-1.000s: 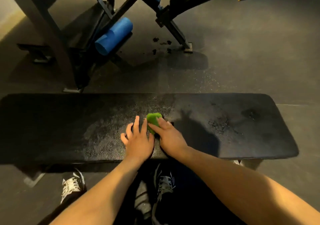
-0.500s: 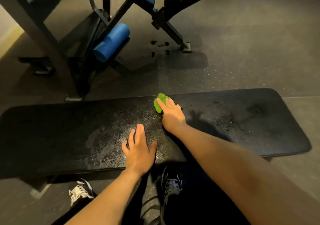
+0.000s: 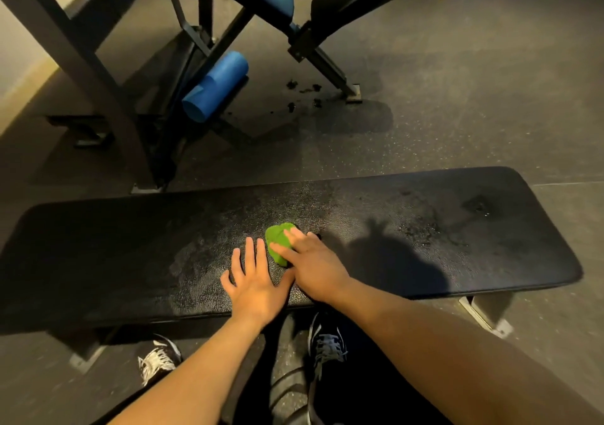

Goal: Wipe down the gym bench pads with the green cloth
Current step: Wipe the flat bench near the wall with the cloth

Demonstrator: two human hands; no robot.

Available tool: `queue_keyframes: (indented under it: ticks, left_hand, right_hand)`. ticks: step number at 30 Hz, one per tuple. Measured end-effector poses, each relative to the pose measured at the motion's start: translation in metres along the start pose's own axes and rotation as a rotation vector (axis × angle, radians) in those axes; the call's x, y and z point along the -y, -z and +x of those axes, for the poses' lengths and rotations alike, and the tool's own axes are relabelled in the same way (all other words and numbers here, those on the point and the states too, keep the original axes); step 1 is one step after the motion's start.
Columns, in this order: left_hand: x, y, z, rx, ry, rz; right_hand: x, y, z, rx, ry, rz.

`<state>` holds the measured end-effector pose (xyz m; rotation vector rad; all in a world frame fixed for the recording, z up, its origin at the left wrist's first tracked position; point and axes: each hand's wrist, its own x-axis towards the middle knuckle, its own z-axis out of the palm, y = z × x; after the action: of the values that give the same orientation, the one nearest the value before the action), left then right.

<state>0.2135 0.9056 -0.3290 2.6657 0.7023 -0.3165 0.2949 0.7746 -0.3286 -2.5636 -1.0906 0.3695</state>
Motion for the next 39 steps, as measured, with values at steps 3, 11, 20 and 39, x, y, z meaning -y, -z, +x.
queue_keyframes:
  ticks: [3, 11, 20, 39]
  left_hand:
    - [0.001, 0.000, 0.002, 0.024, -0.004, 0.013]
    - [0.004, -0.001, 0.008, 0.063, -0.018, 0.013]
    - [0.002, 0.001, 0.009, 0.087, -0.024, 0.023]
    - [0.119, 0.017, -0.012, -0.149, 0.048, -0.136]
  right_hand:
    - [-0.014, 0.009, 0.017, -0.009, -0.050, -0.060]
    - [-0.069, 0.047, 0.077, -0.089, -0.476, 0.070]
    - [0.002, 0.000, 0.031, -0.096, -0.157, 0.064]
    - [0.131, -0.054, 0.102, -0.069, 0.110, 0.056]
